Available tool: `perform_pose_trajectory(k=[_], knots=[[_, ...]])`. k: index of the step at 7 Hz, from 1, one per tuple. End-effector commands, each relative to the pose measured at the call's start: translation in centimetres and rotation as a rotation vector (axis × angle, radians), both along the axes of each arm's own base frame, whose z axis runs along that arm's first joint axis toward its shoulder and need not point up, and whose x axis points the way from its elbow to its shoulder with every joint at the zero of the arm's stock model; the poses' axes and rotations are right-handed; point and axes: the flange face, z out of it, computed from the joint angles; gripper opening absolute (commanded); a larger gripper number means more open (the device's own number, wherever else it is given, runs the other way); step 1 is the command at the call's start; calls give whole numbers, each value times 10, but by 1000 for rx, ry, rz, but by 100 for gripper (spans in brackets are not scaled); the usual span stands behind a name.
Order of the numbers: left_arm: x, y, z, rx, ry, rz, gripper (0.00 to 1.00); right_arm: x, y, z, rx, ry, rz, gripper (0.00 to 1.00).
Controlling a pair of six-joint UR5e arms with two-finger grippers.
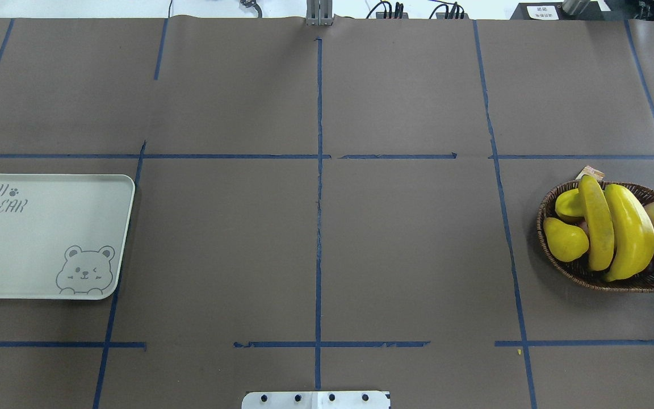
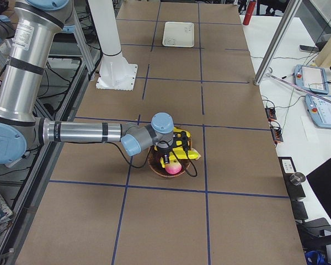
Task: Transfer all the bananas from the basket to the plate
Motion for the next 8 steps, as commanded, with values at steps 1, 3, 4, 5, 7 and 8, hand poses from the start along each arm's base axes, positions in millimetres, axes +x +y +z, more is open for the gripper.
perform_pose_trajectory(k=[1,3,4,5,7,8], knots=[[1,0,-2,-4,14,-3,100,28,0,-22,-7,-99,32,0],[1,0,-3,-5,26,-3,100,66,10,-75,43,-149,107,0],[2,0,-3,-6,35,0,100,80,12,-110,60,-152,142,0],[2,0,-5,-2,36,0,100,82,0,-135,93,-159,153,0],[4,-1,-11,11,61,5,100,10,-73,-218,103,-161,28,0],[6,-2,-15,32,102,11,100,-32,-101,-266,77,-164,-18,1]])
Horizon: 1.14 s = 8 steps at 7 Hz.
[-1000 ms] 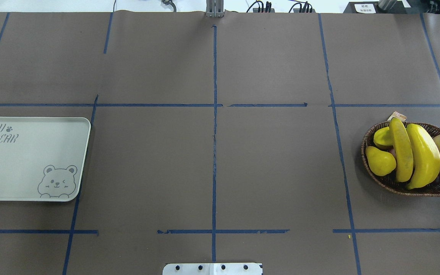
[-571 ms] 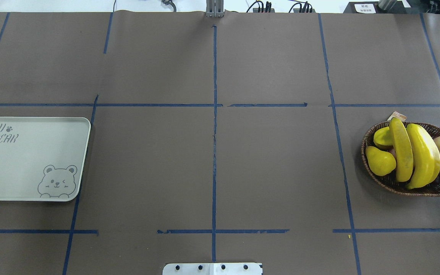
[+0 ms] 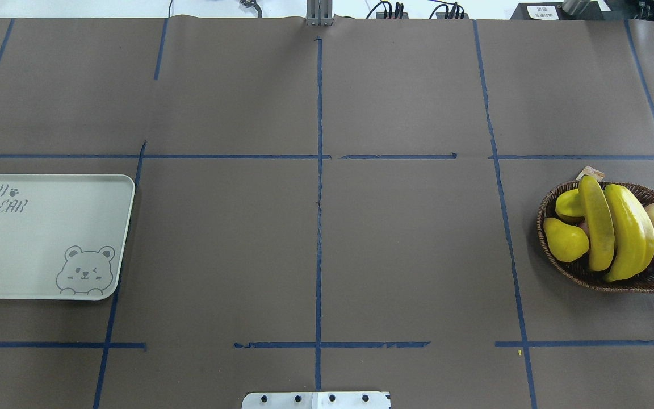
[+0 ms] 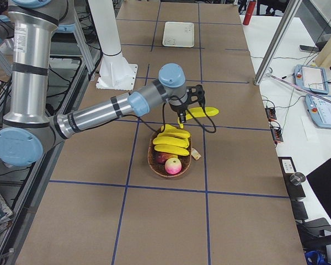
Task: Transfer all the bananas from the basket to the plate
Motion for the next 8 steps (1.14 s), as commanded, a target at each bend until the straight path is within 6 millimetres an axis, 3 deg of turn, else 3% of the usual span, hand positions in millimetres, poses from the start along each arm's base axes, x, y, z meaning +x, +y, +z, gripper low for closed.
perform_pose_trajectory(k=[1,2,3,5,6,7,8], knots=[[6,-3,-14,38,75,-6,100,-88,-43,-94,-32,-26,-86,1],[23,-9,-32,61,119,-19,100,-125,-38,-133,-79,-68,-81,1],[48,-26,-61,72,163,-71,100,-145,-33,-164,-99,-106,-42,1],[107,-48,-136,111,286,-113,100,-199,-6,-186,-98,-194,31,1],[144,-61,-182,100,351,-113,100,-218,8,-196,-116,-256,57,1],[205,-57,-214,113,408,-70,100,-241,24,-203,-121,-306,76,1],[261,-39,-240,83,467,-112,100,-265,42,-211,-113,-345,95,1]])
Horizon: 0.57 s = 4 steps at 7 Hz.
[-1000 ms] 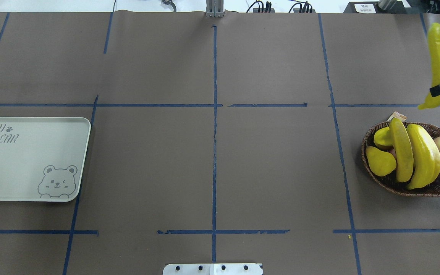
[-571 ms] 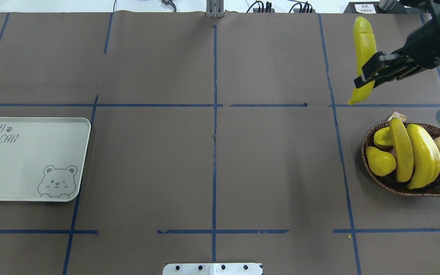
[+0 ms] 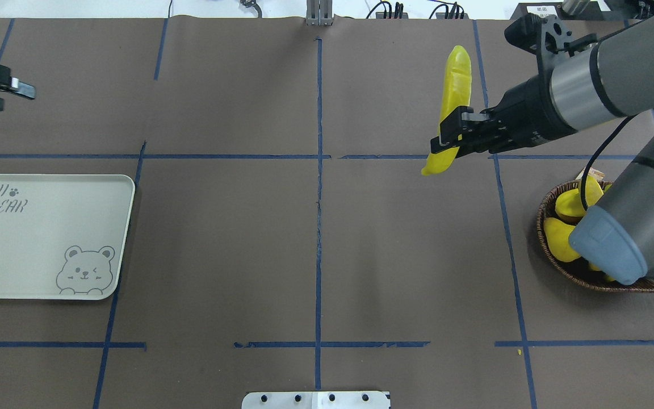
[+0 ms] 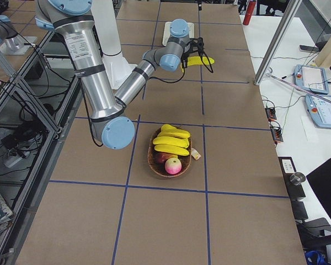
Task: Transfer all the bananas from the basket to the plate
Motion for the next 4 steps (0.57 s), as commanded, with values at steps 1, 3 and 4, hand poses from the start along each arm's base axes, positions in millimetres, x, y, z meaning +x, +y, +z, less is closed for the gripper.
perform_pose_trajectory(k=[1,3,4], knots=[[95,23,-77,-117,206,-35,100,-41,34,-16,10,-90,18,1],[108,16,-152,-273,357,-40,100,-58,58,-25,64,-187,-38,1],[128,27,-180,-322,436,-33,100,-65,73,-33,86,-243,-69,1]])
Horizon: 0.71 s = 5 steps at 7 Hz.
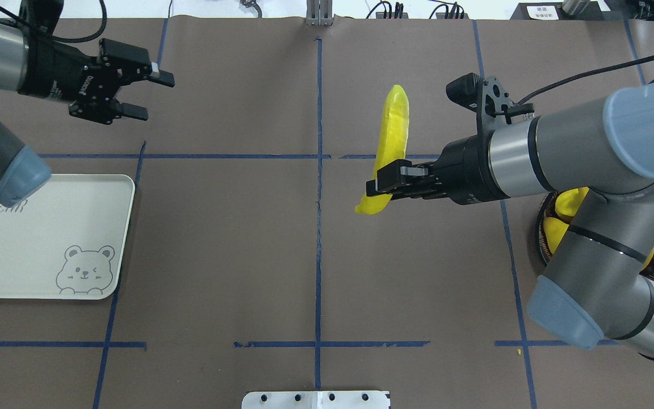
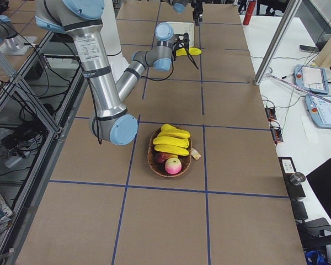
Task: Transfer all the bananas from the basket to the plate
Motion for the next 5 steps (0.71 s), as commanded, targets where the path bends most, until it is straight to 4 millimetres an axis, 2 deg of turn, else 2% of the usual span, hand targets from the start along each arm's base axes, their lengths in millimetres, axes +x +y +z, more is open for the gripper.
perform_pose_trajectory(k=[1,2,4,5], knots=[[52,40,-59,-103,213,-33,100,-15,28,-21,61,-119,-60,1],[81,62,-74,-115,277,-31,100,-17,32,-37,86,-149,-71,1],[85,81,-107,-181,357,26,100,-20,34,-46,92,-164,-78,1],[100,102,-114,-179,369,76,100,-20,35,-47,91,-166,-79,1]])
